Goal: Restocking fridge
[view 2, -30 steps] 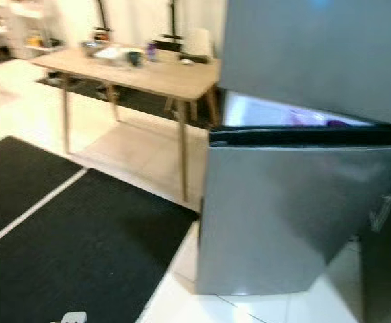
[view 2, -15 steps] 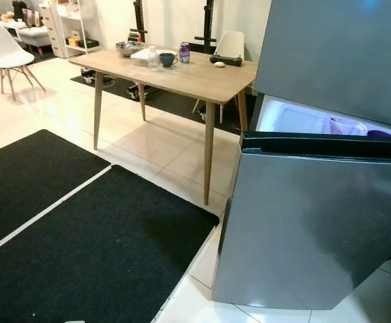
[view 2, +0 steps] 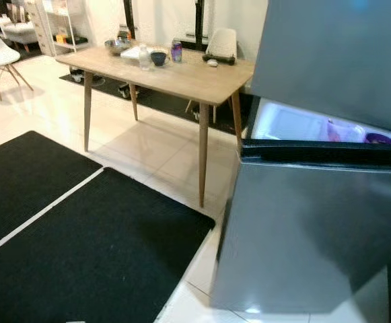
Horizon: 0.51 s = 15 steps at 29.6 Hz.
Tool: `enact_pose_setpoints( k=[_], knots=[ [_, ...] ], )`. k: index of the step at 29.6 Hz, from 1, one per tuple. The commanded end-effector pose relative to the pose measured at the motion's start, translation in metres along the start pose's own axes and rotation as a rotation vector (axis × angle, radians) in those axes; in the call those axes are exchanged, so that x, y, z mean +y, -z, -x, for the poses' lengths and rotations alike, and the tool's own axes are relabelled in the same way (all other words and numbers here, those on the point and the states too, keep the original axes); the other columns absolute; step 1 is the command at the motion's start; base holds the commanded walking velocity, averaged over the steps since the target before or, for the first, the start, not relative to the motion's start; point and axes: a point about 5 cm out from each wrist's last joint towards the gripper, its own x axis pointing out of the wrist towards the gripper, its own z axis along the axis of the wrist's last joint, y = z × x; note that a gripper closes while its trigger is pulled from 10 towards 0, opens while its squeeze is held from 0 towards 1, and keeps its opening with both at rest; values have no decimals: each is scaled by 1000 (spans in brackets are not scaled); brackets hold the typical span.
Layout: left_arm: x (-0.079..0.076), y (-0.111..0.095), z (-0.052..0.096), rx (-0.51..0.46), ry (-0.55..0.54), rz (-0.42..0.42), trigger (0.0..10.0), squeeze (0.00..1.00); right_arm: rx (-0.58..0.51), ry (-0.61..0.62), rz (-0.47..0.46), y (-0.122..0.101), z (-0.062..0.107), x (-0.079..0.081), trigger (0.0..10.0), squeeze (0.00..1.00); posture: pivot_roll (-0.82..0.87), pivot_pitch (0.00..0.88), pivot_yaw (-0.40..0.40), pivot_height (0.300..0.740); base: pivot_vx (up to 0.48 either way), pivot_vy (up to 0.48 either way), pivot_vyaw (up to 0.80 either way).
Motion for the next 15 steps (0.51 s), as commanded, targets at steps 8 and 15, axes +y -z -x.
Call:
enact_pose_setpoints(
  k=[8, 15],
  knots=[
    [-1, 4, 0, 22, 6, -13, 10000, 0, 22, 25, -16, 11, 2, -3, 10000, 0, -106, 0, -10, 740, 330, 0, 0],
    [-1, 5, 0, 25, 4, -12, 10000, 0, 27, 78, -83, 12, 2, -8, 10000, 0, -105, 0, -12, 740, 332, 0, 0]
  ],
)
